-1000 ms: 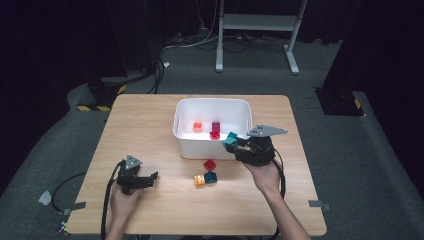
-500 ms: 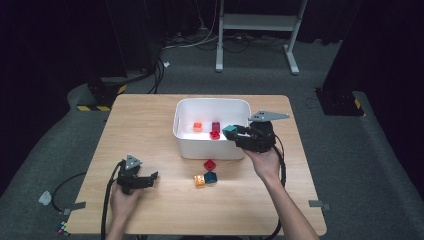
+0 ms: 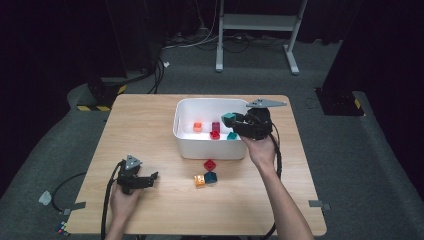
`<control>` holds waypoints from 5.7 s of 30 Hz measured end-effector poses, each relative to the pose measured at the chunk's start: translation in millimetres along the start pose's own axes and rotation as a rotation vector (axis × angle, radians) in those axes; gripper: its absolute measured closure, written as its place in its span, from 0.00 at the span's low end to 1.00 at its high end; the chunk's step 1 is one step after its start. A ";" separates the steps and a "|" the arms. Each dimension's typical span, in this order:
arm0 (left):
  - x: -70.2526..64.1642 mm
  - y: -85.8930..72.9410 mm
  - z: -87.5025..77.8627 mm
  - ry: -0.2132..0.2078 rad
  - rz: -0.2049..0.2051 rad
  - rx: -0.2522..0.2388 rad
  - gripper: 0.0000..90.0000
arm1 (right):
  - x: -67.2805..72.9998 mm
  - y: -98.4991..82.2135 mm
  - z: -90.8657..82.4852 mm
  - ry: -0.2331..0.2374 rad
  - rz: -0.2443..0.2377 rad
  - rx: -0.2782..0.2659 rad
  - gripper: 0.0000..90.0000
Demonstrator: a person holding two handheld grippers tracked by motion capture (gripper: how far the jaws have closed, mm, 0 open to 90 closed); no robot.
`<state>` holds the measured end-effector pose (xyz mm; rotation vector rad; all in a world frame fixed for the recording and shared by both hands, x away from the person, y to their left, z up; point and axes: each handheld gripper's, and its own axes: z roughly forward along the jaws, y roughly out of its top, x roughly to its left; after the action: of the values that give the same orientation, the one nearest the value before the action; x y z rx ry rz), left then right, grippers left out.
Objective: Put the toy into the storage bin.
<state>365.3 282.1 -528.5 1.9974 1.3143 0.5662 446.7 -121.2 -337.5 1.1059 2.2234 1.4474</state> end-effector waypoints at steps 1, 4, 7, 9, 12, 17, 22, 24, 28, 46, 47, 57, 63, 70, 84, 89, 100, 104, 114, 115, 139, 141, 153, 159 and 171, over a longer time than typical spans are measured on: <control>0.0 0.0 -0.1 -0.001 0.001 0.000 0.17 | 0.5 1.3 1.1 -0.003 -0.003 -0.001 0.65; -0.1 -0.2 -0.3 -0.002 0.004 0.000 0.17 | 0.7 3.5 7.0 -0.009 0.001 0.009 0.65; -0.2 -0.2 -0.3 -0.002 0.003 0.000 0.17 | 1.7 5.4 13.6 -0.011 -0.003 0.025 0.65; -0.2 -0.2 -0.3 -0.002 0.003 0.000 0.17 | 2.4 8.0 18.4 -0.019 -0.016 0.042 0.65; -0.1 -0.2 -0.3 -0.002 0.003 0.000 0.17 | 1.7 12.5 25.4 -0.023 -0.021 0.050 0.65; -0.4 -0.3 -0.1 -0.002 0.000 -0.003 0.17 | -1.7 14.5 36.8 -0.037 -0.015 0.059 0.65; -0.4 -0.3 -0.2 -0.001 0.003 -0.004 0.17 | -6.8 14.2 40.9 -0.048 -0.004 0.063 0.65; -0.5 -0.4 -0.2 -0.001 0.002 -0.004 0.17 | -11.0 13.2 44.4 -0.054 0.007 0.075 0.65; -0.4 -0.4 -0.2 -0.001 0.002 -0.004 0.17 | -16.1 12.9 52.1 -0.070 0.025 0.101 0.65; -0.9 -0.4 -0.3 0.002 0.003 -0.004 0.17 | -19.8 14.2 101.4 -0.133 0.049 0.226 0.64; -0.9 -0.4 -0.3 0.001 0.002 -0.003 0.17 | -19.6 13.8 102.5 -0.133 0.052 0.224 0.63; -0.8 -0.4 -0.3 0.000 0.002 -0.003 0.17 | -19.1 10.8 98.3 -0.127 0.056 0.218 0.54; -0.7 -0.4 -0.3 0.000 0.002 -0.003 0.17 | -14.9 11.0 78.8 -0.102 0.055 0.155 0.53; -0.7 -0.5 -0.3 0.000 0.001 -0.004 0.17 | -10.4 7.2 54.0 -0.094 0.035 0.101 0.53; -0.5 -0.4 -0.2 -0.002 0.003 -0.003 0.17 | -3.3 -5.7 23.1 -0.085 0.012 0.061 0.54; -0.2 0.1 0.1 -0.004 0.007 -0.002 0.17 | 6.3 -10.3 13.3 -0.078 -0.031 0.042 0.54; -0.2 0.6 0.9 -0.007 0.005 -0.004 0.17 | 19.9 -31.0 -3.1 -0.052 -0.058 -0.013 0.54; -0.4 0.5 0.8 -0.005 0.002 -0.004 0.17 | 26.8 -41.8 -9.0 -0.049 -0.079 -0.023 0.56; -0.4 0.2 0.1 -0.005 0.009 -0.001 0.17 | 31.0 -80.7 -13.0 -0.033 -0.055 0.006 0.56; -0.3 0.2 0.1 -0.005 0.009 0.000 0.17 | 31.5 -84.2 -12.7 -0.034 -0.055 0.008 0.55; -0.7 0.0 0.0 -0.004 0.006 -0.001 0.17 | 41.2 -151.9 16.9 0.023 -0.032 0.121 0.47; -0.7 0.0 0.0 -0.004 0.006 -0.001 0.17 | 42.6 -154.7 21.4 0.024 -0.023 0.134 0.47; -0.9 0.0 0.1 -0.005 0.004 -0.003 0.16 | 49.1 -163.6 57.1 0.046 -0.004 0.204 0.46; -0.9 0.0 0.1 -0.005 0.004 -0.003 0.16 | 49.6 -167.2 69.0 0.000 0.019 0.211 0.46; -1.0 -0.1 0.1 -0.005 0.004 -0.003 0.16 | 53.9 -169.2 78.3 -0.050 -0.009 0.252 0.46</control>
<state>364.9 281.2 -528.6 1.9984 1.3058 0.5649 379.7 -66.3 -511.2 1.1896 2.4203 1.1450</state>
